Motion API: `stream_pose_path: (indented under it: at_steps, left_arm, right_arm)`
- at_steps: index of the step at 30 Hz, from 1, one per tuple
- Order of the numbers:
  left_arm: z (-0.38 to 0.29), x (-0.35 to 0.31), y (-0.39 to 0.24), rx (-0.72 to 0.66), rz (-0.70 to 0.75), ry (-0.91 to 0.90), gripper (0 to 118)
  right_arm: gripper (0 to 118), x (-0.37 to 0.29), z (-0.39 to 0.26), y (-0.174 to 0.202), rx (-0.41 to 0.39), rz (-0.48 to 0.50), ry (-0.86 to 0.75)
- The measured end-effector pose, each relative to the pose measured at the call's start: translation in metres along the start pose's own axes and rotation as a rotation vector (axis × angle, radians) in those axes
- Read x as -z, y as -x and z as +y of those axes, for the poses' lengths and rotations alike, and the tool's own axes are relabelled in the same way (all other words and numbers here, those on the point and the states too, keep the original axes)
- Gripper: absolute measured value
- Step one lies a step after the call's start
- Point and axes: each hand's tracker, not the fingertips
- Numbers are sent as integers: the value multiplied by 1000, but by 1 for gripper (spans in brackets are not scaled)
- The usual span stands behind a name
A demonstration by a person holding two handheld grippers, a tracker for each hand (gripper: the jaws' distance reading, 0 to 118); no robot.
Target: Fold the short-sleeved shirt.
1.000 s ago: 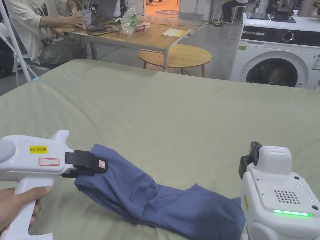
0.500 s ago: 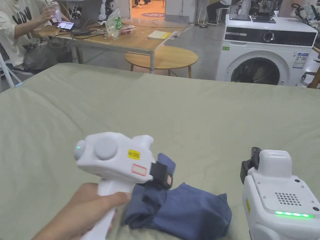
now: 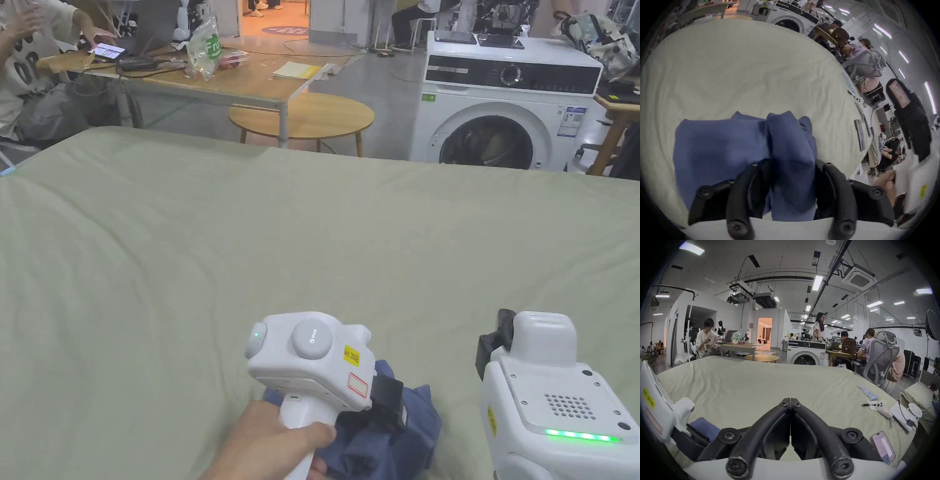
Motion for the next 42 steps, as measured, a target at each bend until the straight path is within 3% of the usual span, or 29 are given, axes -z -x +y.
stream_pose_path:
  at_steps: [6,9,10,15,22,29,32,35,42]
  left_arm:
    - [-2,-58,8,-76,-203,-143,46]
    - [3,-58,16,-49,-230,-165,12]
    - [4,-51,18,-57,-221,-154,6]
    - [6,17,25,-114,-277,-25,1]
    - [-1,79,26,-116,-225,-74,0]
    - [0,54,22,-105,-235,-77,0]
    - [4,11,25,-36,-257,-203,0]
    - [5,-43,35,26,-192,-397,0]
    - [-29,-123,46,219,226,-871,0]
  right_arm:
    - [0,-3,3,1,1,9,-4]
    - [0,-4,4,0,3,12,-8]
    - [0,-3,4,0,4,13,-7]
    - [0,-2,3,-2,3,10,-1]
    - [0,0,-1,-8,5,-3,15]
    - [0,0,-1,-9,-8,-7,15]
    - [0,5,1,-7,-5,-7,11]
    - [0,11,6,-2,9,-4,2]
    - [0,14,20,11,44,2,-57]
